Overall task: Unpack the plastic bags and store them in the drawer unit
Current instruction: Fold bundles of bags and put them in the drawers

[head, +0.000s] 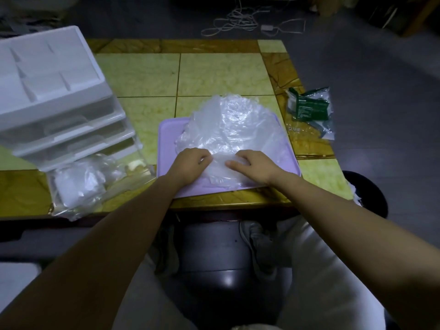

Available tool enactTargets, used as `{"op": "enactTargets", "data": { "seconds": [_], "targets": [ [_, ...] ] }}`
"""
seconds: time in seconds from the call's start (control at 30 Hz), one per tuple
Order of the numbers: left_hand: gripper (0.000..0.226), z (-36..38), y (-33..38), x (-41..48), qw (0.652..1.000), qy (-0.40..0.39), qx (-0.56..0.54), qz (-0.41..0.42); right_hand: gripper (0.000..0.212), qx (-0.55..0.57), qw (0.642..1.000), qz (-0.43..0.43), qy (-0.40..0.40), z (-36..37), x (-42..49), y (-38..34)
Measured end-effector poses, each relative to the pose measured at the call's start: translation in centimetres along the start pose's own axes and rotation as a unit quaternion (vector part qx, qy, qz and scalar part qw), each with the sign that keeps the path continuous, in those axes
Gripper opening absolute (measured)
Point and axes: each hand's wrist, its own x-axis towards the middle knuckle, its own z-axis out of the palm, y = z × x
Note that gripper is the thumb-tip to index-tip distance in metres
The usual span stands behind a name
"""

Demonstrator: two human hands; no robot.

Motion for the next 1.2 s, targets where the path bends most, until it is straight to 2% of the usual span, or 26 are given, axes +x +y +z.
{"op": "enactTargets", "data": {
  "seconds": [0.07,0.13,0.23,0.33,0.5,0.57,0.63,0.7,0.73,0.8,0.87,0.97,1.03,1.1,1.2],
  "targets": [
    [0.023,0.0,0.0,0.2,1.000,0.015,-0.001,0.006,0.040,-0.006,1.000,0.002,0.031,0.0,0.0,0.3],
    [0.025,-0.3,0.2,0.2,0.999,0.027,-0.002,0.018,0.028,0.013,0.998,0.010,0.067,-0.3,0.1,0.7],
    [0.033,-0.8,1.0,-0.2,0.997,0.062,0.003,0.046,0.045,0.089,0.991,0.029,0.095,-0.8,0.4,0.9],
    [0.029,-1.1,1.6,-0.5,0.994,0.093,-0.004,0.054,0.044,0.146,0.985,0.025,0.082,-0.9,0.3,0.8],
    [0.022,-0.8,2.3,-1.1,0.997,0.081,0.010,0.005,0.042,0.187,0.979,0.063,0.051,-0.6,0.2,1.0],
    [0.039,-0.6,2.4,-1.6,0.989,0.122,0.068,0.055,0.043,0.197,0.976,0.085,0.046,-0.4,0.5,1.1],
    [0.048,-0.3,2.6,-1.7,0.957,0.159,0.175,0.167,0.041,0.203,0.973,0.098,0.047,-0.3,0.9,1.1],
    [0.048,0.1,2.9,-1.4,0.926,0.126,0.256,0.247,0.036,0.199,0.973,0.108,0.044,-0.4,1.5,1.0],
    [0.048,0.4,2.9,-1.1,0.922,0.084,0.284,0.251,0.031,0.189,0.975,0.111,0.042,-0.5,1.8,1.1],
    [0.046,1.1,3.0,-0.5,0.933,0.007,0.298,0.204,0.020,0.166,0.978,0.120,0.037,-0.6,2.3,1.1],
    [0.041,1.4,2.9,0.0,0.958,-0.028,0.244,0.146,0.017,0.149,0.981,0.123,0.032,-0.7,2.4,1.2],
    [0.036,1.4,2.5,0.3,0.971,-0.056,0.209,0.098,0.054,0.108,0.988,0.043,0.102,-0.8,1.6,1.2],
    [0.031,1.2,2.2,0.7,0.977,-0.059,0.185,0.085,0.056,0.028,0.982,-0.071,0.172,-1.1,1.0,1.2],
    [0.032,0.9,2.0,1.1,0.983,-0.067,0.157,0.071,0.048,-0.050,0.978,-0.143,0.143,-1.7,0.8,1.2],
    [0.032,0.3,1.8,1.8,0.987,-0.102,0.110,0.054,0.035,-0.163,0.975,-0.146,0.044,-1.8,1.0,1.0]
  ]
}}
